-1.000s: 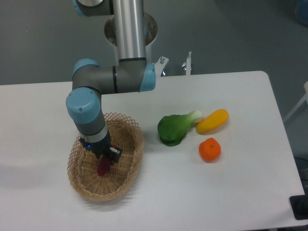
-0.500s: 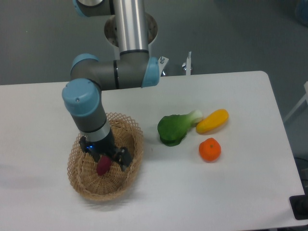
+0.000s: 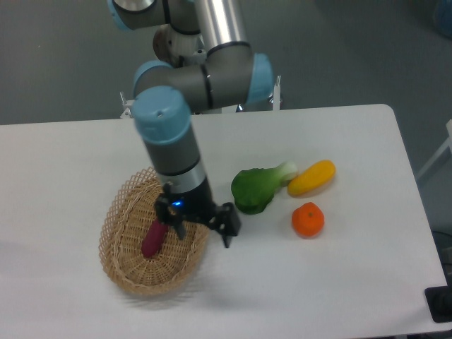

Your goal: Place the sweet potato in the basket

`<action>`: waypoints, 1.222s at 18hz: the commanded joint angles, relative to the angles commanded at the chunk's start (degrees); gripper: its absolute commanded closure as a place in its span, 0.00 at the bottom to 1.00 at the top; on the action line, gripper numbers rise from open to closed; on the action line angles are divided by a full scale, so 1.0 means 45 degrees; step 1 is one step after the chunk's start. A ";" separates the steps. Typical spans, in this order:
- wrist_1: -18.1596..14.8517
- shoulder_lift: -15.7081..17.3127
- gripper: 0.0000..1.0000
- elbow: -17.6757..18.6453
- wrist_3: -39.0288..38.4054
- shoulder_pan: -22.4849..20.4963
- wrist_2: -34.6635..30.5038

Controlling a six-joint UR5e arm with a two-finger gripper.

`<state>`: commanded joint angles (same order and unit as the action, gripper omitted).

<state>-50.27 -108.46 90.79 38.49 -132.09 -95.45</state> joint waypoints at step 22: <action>-0.2715 0.1835 0.00 0.0468 0.6016 -0.3557 0.0977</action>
<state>-62.48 -100.20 92.90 65.56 -148.09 -91.05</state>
